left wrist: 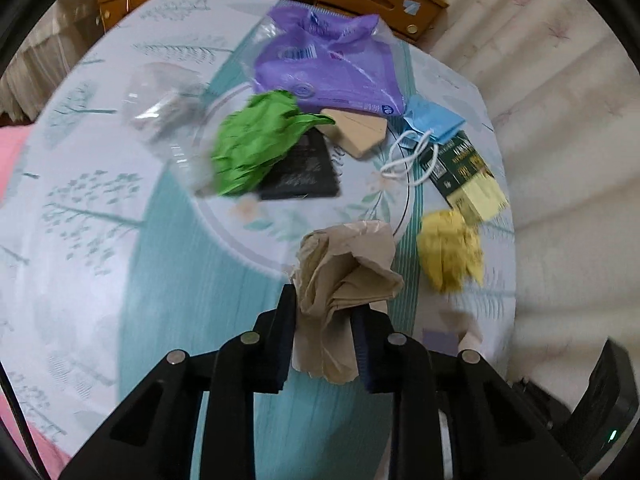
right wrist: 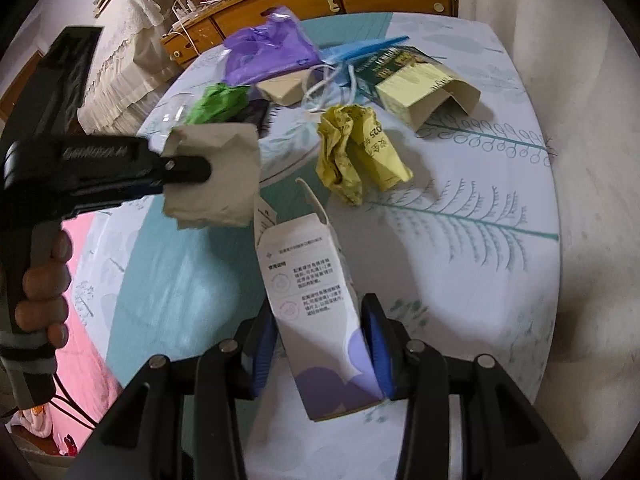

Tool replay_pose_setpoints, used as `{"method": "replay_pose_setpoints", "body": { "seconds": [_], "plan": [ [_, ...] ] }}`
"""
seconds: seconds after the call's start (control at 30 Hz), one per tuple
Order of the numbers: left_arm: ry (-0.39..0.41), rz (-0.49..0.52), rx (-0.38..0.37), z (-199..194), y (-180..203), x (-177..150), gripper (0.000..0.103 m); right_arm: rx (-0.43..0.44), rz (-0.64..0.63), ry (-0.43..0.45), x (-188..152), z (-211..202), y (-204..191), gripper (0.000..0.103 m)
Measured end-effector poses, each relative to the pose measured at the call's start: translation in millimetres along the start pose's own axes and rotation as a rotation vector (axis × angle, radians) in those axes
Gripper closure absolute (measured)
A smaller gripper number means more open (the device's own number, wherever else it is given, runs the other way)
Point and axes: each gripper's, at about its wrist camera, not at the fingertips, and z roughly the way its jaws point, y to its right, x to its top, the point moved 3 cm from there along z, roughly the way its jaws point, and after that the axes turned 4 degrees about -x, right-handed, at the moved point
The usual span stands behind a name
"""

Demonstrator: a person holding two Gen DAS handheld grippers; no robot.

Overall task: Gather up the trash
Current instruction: 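Carry the white box and beige tissue down over the blue bin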

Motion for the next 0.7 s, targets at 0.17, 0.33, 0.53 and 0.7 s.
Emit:
{"method": "replay_pose_setpoints", "body": {
  "seconds": [0.17, 0.33, 0.53, 0.7],
  "plan": [
    [0.051, 0.115, -0.007, -61.2, -14.9, -31.6, 0.080, -0.039, -0.010, 0.055, -12.6, -28.1, -36.1, 0.062],
    [0.108, 0.263, 0.010, -128.4, -43.0, -77.0, 0.080, -0.059, 0.040, 0.121, -44.4, -65.0, -81.0, 0.062],
    [0.142, 0.333, -0.003, -191.1, -101.4, -147.0, 0.079, -0.084, 0.064, 0.155, -96.4, -88.4, -142.6, 0.062],
    [0.110, 0.383, -0.009, -222.3, -147.8, -203.9, 0.079, -0.085, 0.074, 0.149, -150.5, -97.1, -190.9, 0.062]
  ]
}}
